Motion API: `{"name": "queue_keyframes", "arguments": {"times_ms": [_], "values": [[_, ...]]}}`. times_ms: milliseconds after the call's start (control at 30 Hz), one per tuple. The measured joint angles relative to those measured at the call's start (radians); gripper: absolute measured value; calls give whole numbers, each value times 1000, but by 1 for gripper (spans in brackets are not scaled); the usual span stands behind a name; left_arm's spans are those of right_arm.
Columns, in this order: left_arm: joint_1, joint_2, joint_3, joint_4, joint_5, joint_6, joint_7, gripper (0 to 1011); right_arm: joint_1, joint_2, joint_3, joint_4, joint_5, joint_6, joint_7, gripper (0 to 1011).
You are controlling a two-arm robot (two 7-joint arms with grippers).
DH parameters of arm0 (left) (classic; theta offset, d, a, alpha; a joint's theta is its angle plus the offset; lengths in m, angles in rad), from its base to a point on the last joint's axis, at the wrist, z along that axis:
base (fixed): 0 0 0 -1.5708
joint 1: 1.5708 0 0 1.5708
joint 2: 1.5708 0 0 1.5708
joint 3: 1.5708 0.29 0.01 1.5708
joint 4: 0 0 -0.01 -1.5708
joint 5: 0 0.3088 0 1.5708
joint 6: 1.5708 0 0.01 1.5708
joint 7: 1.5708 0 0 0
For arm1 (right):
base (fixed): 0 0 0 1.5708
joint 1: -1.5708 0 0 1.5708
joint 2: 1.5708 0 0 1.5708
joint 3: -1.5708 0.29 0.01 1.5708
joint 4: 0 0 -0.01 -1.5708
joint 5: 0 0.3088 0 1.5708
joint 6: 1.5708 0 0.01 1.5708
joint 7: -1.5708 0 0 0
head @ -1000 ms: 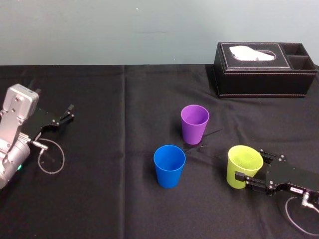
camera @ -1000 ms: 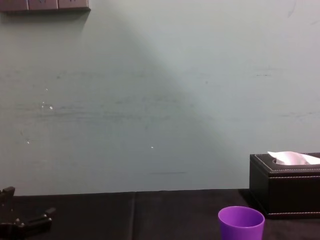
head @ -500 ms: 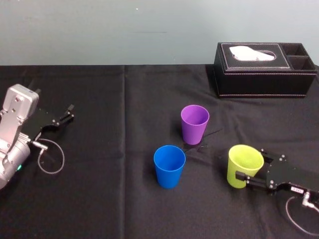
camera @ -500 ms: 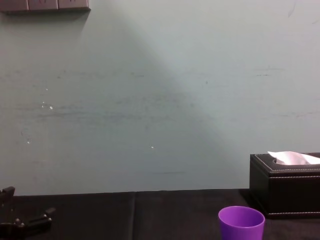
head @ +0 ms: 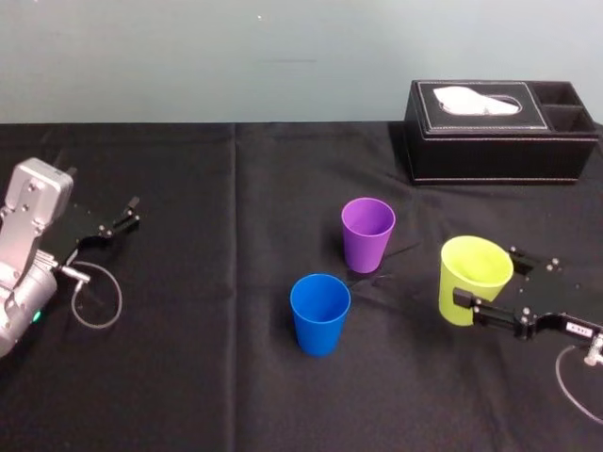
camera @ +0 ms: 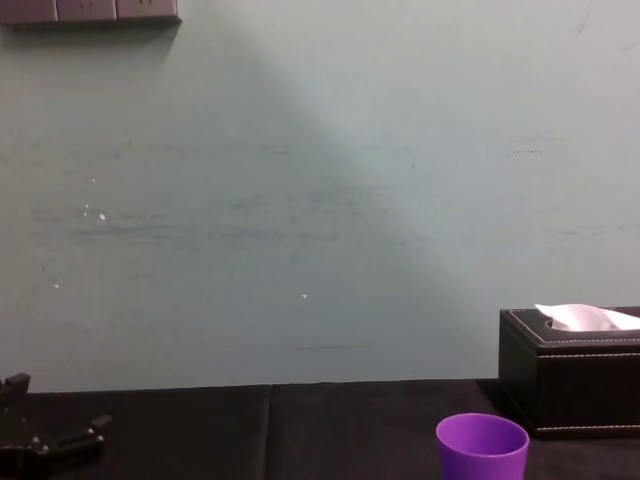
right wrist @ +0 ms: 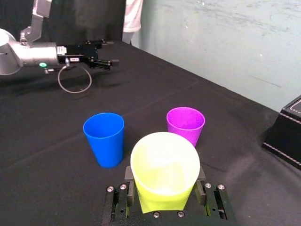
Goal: Stack the three plastic cups sequentially using one hand.
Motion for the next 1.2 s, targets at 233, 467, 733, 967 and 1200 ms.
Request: {"name": "queue_keyframes", "arguments": {"times_ms": [233, 467, 733, 967, 1200], "values": [[0, 0, 0, 0, 0, 0, 0, 1011, 24, 32, 19, -87, 4, 104, -39, 733], [0, 0, 0, 0, 0, 0, 0, 1011, 121, 12, -21, -81, 27, 156, -31, 733], [0, 0, 0, 0, 0, 0, 0, 1011, 253, -38, -105, -38, 22, 203, -27, 733], [0, 0, 0, 0, 0, 0, 0, 1011, 374, -111, -185, 43, 7, 228, -32, 733], [0, 0, 0, 0, 0, 0, 0, 1011, 460, -165, -243, 113, -22, 244, -45, 733]]}}
